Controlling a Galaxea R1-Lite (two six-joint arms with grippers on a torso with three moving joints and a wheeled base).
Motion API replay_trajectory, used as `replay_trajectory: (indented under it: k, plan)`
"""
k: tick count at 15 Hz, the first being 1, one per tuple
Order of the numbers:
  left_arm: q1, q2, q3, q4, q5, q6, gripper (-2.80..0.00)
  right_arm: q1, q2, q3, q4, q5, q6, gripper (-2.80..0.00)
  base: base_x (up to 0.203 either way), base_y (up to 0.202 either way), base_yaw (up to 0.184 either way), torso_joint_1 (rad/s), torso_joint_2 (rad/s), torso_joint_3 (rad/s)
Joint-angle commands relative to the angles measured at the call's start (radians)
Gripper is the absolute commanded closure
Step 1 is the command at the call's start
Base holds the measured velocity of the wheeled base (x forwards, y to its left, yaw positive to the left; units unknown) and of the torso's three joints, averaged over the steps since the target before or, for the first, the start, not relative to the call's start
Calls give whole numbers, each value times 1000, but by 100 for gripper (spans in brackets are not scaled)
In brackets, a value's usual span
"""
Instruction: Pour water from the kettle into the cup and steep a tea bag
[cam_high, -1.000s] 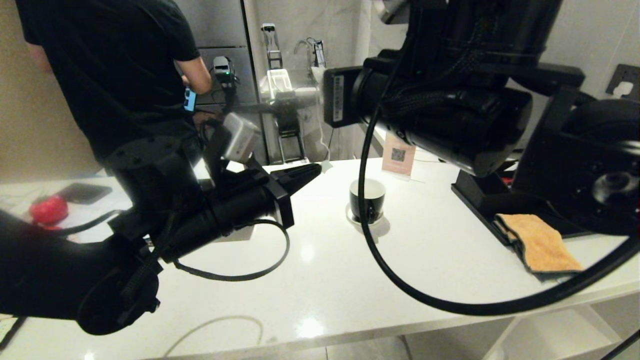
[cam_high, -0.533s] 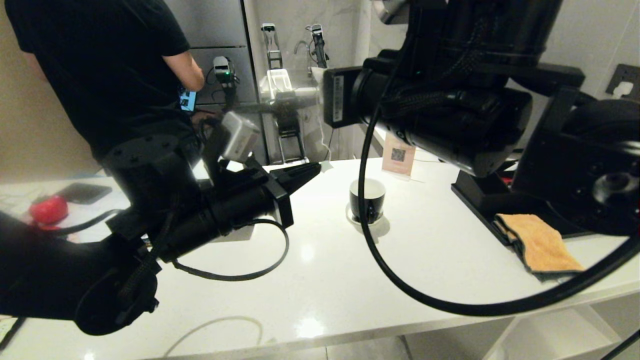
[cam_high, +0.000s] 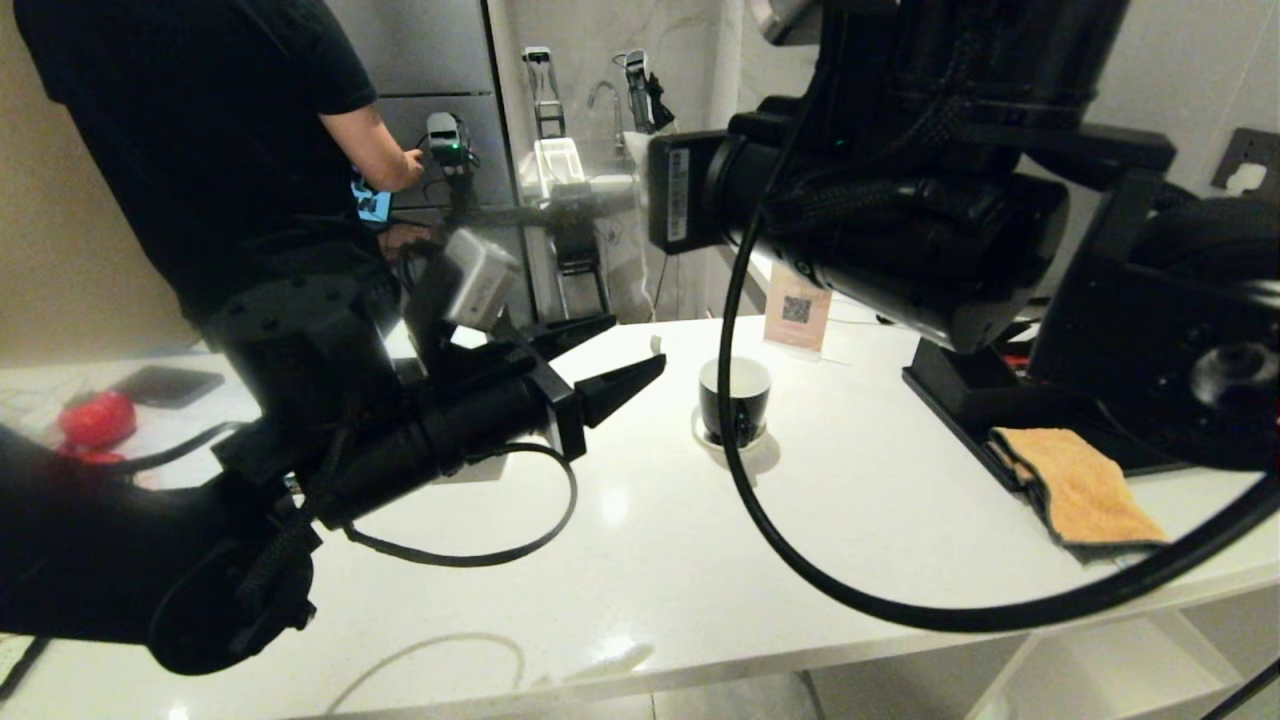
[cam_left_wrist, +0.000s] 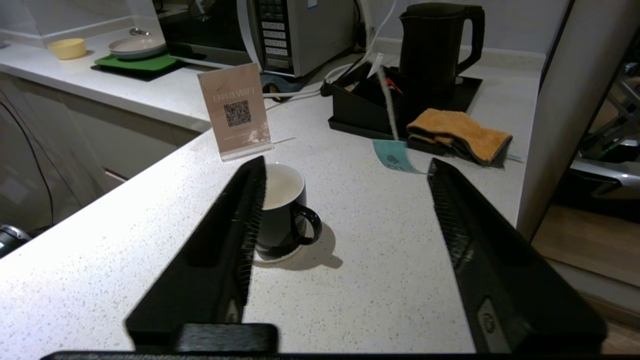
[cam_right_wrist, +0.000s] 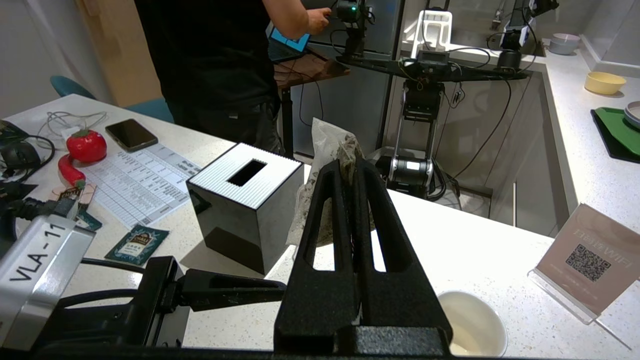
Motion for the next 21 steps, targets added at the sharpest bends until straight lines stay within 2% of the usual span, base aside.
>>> replay_trajectory:
  k: [1,12,21]
  plan:
    - [0,2,8,-6,-2,0,-280,0,-3,-1,-3,-2,-1,0,0,0,0,0,0,0]
    - [-3,19,-6,-8,-3,1,-280,0,-19,0,0,-3,-1,0,0,0,0,0,0,0]
    - [-34,20,-9,-8,-5,0,-280,2,-17,10,-4,-2,-1,0,0,0,0,0,0,0]
